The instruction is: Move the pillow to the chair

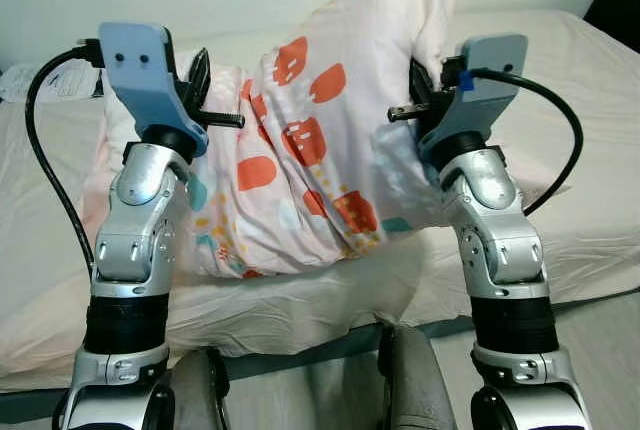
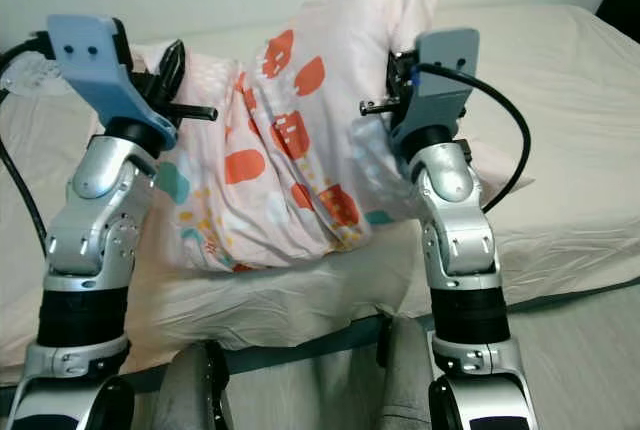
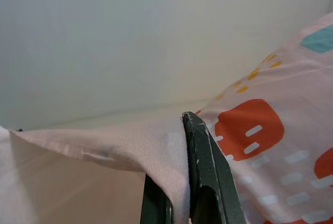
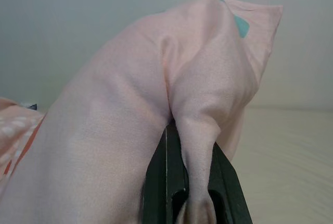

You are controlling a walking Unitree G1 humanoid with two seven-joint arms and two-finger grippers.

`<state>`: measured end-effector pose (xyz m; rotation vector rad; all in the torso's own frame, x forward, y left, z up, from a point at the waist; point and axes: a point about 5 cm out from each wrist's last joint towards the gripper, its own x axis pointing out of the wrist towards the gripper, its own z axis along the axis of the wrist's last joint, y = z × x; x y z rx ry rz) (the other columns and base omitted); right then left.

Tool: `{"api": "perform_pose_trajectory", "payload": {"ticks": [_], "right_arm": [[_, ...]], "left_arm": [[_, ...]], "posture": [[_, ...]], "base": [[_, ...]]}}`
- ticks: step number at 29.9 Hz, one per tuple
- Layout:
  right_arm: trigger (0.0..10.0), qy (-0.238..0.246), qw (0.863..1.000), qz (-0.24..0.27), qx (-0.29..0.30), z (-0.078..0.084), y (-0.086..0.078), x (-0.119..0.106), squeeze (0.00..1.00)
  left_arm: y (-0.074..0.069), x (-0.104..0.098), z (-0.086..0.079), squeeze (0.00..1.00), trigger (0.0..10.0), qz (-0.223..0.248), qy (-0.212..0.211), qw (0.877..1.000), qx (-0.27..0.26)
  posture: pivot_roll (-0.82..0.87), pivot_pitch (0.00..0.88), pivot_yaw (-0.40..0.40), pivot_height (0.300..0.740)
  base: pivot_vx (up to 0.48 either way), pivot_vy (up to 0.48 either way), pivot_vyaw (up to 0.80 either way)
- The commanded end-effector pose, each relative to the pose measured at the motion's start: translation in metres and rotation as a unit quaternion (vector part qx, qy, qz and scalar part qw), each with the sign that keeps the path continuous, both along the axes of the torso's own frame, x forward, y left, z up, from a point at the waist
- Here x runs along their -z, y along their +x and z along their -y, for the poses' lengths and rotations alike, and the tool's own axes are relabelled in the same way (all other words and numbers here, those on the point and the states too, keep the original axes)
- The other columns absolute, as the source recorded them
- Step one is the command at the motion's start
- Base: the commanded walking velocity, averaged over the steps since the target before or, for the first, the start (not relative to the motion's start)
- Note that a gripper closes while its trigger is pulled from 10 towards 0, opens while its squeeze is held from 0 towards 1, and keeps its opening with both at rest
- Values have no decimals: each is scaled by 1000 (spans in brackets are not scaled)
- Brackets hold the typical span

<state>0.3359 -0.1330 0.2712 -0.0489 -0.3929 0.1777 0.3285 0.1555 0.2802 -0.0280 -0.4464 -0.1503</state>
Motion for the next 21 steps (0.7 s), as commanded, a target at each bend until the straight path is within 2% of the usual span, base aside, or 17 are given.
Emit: {"api": "perform_pose_trajectory", "payload": {"ticks": [1,7,15,21], "right_arm": [[10000,-10,1000,15,-13,-6,-3,-1,0],[10000,-14,1000,10,-8,-5,-3,3,0],[10000,-15,1000,8,-7,-5,-3,4,0],[10000,-15,1000,7,-9,-5,-4,6,0]], "left_arm": [[-1,1,-1,0,10000,2,13,1000,-8],[0,9,-4,0,10000,-14,11,999,-28],[1,10,-4,0,10000,-16,12,999,-30],[1,12,-4,0,10000,-19,14,999,-31]], "posture": [[15,85,25,551],[16,90,26,576],[16,95,28,601],[14,68,27,631]], "base": [[0,0,0],[0,0,0],[0,0,0],[0,0,0]]}}
